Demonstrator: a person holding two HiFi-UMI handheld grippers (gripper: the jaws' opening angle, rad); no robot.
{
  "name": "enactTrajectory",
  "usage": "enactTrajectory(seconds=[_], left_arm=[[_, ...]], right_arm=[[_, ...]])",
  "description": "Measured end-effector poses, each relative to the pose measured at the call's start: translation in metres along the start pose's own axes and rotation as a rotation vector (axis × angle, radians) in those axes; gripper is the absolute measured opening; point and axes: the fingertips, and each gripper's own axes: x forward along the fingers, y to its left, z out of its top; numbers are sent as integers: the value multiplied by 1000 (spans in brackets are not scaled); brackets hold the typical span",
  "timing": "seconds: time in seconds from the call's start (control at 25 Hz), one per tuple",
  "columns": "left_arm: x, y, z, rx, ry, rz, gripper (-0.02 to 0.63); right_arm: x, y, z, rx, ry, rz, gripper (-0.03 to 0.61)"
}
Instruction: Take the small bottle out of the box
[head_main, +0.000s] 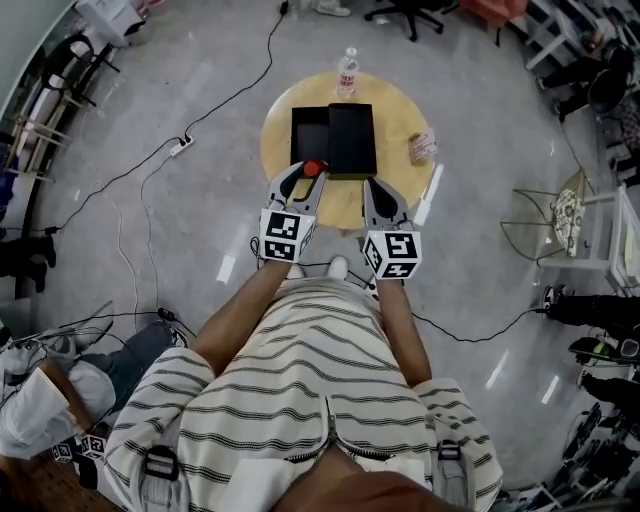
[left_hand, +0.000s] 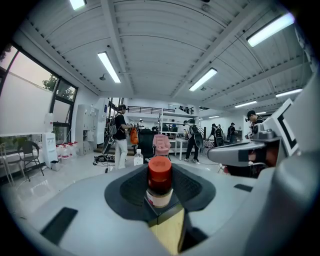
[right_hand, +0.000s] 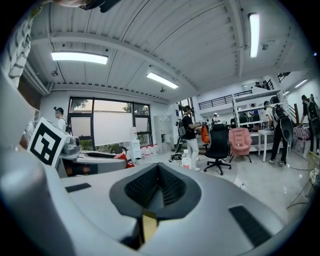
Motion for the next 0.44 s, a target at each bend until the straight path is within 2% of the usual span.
enactTrajectory(seconds=[0.44], left_arm=[[4,1,2,-3,-5,3,149]], right_arm=[[4,-4,2,-4,-1,-2,11]])
